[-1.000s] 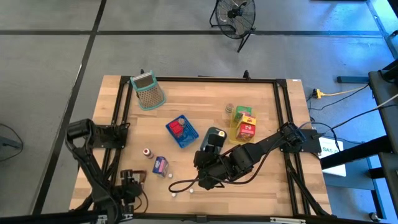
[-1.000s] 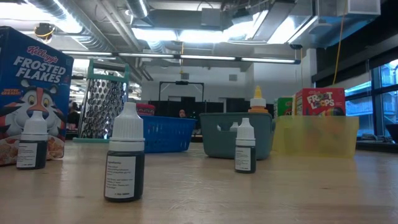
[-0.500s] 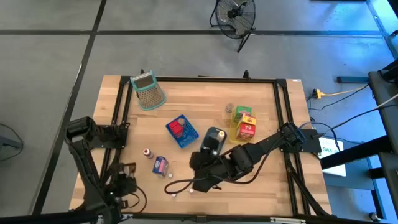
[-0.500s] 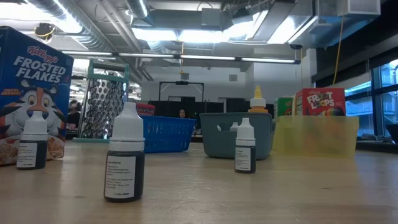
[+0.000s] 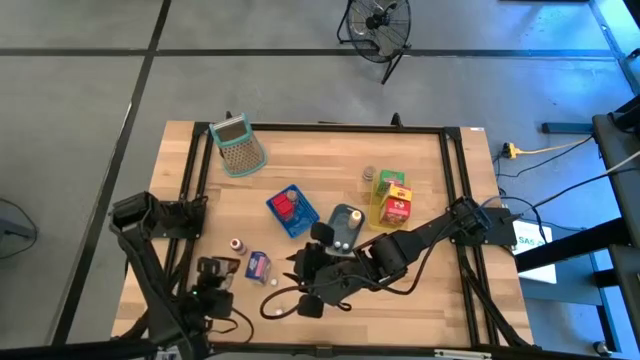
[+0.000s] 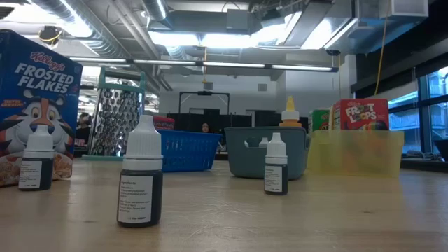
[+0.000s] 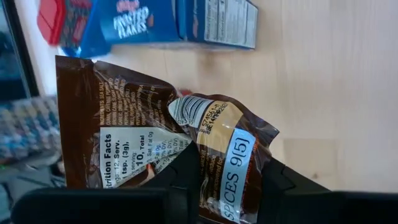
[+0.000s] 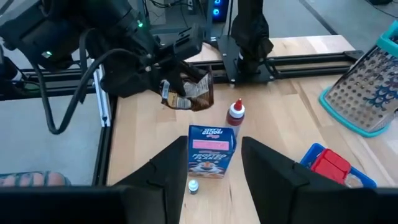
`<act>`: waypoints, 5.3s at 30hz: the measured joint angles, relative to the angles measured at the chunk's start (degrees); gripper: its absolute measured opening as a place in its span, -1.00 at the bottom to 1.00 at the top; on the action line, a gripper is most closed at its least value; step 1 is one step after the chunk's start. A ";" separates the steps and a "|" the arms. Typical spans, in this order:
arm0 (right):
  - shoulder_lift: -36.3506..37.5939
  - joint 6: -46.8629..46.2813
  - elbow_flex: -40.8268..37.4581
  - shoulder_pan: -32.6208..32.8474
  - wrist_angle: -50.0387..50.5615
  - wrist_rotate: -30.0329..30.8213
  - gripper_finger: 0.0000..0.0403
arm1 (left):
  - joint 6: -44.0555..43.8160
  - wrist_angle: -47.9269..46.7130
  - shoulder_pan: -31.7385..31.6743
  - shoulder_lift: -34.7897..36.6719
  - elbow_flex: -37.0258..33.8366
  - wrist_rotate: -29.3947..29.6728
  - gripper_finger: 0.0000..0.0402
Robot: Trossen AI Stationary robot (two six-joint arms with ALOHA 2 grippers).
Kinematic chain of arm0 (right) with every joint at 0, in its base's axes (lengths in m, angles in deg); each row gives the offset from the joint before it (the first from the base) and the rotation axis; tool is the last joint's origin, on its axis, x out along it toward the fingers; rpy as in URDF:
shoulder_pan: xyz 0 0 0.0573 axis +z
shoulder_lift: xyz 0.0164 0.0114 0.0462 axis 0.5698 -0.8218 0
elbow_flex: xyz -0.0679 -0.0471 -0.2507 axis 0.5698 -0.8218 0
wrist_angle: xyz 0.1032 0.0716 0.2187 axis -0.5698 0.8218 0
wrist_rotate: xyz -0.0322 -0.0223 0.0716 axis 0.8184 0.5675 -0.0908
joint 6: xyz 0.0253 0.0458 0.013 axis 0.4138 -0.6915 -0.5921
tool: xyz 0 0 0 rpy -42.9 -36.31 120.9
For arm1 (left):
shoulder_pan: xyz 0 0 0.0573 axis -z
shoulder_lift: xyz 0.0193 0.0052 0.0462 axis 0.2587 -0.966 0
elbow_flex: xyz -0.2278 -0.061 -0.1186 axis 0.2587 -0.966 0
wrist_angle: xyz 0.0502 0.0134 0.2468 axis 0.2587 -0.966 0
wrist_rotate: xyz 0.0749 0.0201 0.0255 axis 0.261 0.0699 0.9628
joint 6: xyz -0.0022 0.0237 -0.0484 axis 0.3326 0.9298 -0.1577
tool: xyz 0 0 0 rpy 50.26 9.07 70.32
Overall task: Pick & Place Kitchen Items
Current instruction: Put the orange seasoning pack into the blue bin
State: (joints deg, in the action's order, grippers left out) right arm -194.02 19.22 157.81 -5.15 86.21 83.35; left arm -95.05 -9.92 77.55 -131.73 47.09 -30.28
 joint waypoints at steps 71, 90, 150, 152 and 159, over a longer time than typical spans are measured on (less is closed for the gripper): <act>0.24 18.04 0.00 4.06 -11.37 25.36 0.23 | 58.39 13.75 -12.25 3.83 9.35 66.05 -0.61; 0.11 22.32 0.01 2.62 -13.29 24.07 -0.74 | 58.24 15.04 -12.93 3.83 9.35 65.79 -0.61; -0.20 20.74 0.00 7.72 -4.29 28.61 -0.95 | 18.69 14.30 -8.22 21.25 11.55 51.23 -0.09; -0.20 20.74 0.00 7.72 -4.38 27.46 -0.95 | 15.60 14.74 -9.25 23.30 11.57 46.54 -0.09; -0.20 21.74 0.00 7.65 -4.96 24.08 -0.95 | 18.96 23.65 -11.43 24.58 10.35 34.55 -0.09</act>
State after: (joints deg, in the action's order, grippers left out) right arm -194.22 40.96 157.81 2.50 81.25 107.43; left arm -76.10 13.73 66.11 -107.15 57.44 4.27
